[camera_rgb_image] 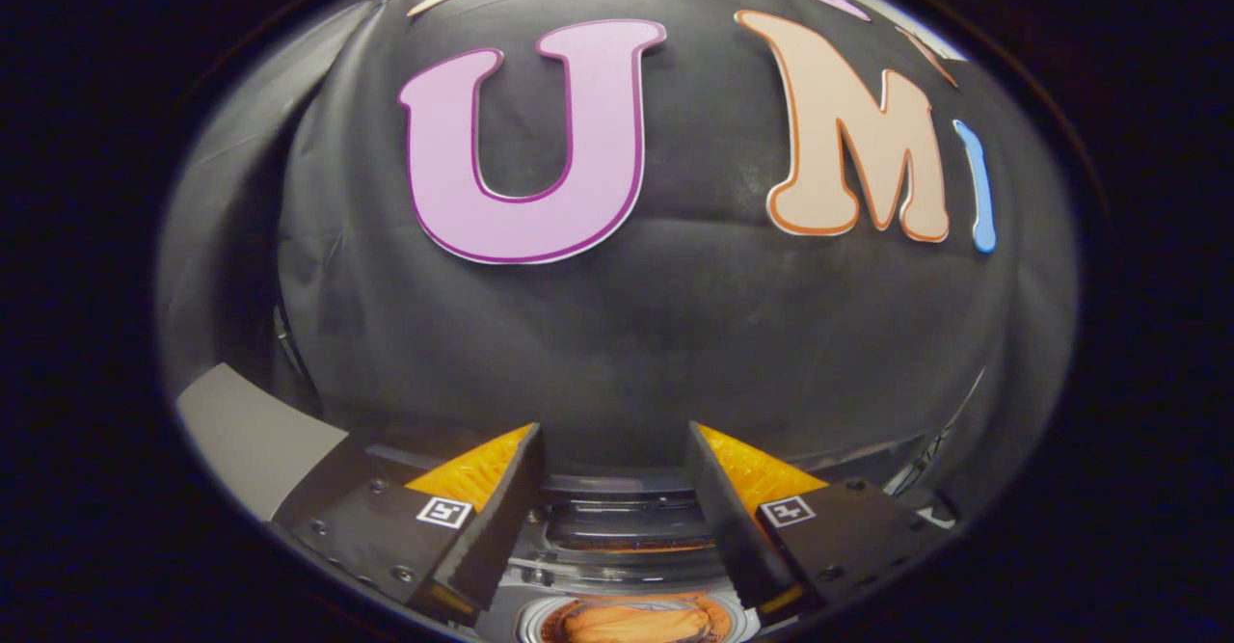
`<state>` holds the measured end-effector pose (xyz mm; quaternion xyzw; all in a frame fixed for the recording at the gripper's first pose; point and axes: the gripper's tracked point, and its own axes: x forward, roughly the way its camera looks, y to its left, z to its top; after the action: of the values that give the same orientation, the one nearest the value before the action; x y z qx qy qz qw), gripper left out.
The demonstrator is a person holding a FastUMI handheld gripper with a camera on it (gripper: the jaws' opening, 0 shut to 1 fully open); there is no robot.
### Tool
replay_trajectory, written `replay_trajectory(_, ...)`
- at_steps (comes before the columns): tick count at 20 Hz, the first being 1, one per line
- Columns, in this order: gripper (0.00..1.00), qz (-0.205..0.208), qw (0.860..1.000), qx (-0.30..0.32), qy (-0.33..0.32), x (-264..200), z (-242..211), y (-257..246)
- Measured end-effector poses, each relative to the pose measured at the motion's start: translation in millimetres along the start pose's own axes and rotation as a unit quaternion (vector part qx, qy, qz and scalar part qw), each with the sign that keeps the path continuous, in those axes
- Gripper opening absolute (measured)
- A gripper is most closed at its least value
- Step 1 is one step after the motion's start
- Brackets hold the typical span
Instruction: Put the clothes into the washing machine and then close the washing machine lid.
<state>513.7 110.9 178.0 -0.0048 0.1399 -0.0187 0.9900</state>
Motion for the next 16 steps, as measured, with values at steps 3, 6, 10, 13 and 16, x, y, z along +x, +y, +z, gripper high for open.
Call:
replay_trajectory(3,0.93,-0.003,1.000,-0.005,-0.006,-3,2,-1)
replay_trajectory(6,0.93,-0.006,1.000,-0.004,-0.018,-18,0,-3)
replay_trajectory(10,0.93,-0.006,1.000,-0.005,-0.026,-41,-6,-1)
replay_trajectory(13,0.93,-0.008,0.999,-0.005,-0.030,-60,-13,-1)
replay_trajectory(16,0.93,-0.009,0.999,-0.004,-0.035,-79,-23,0)
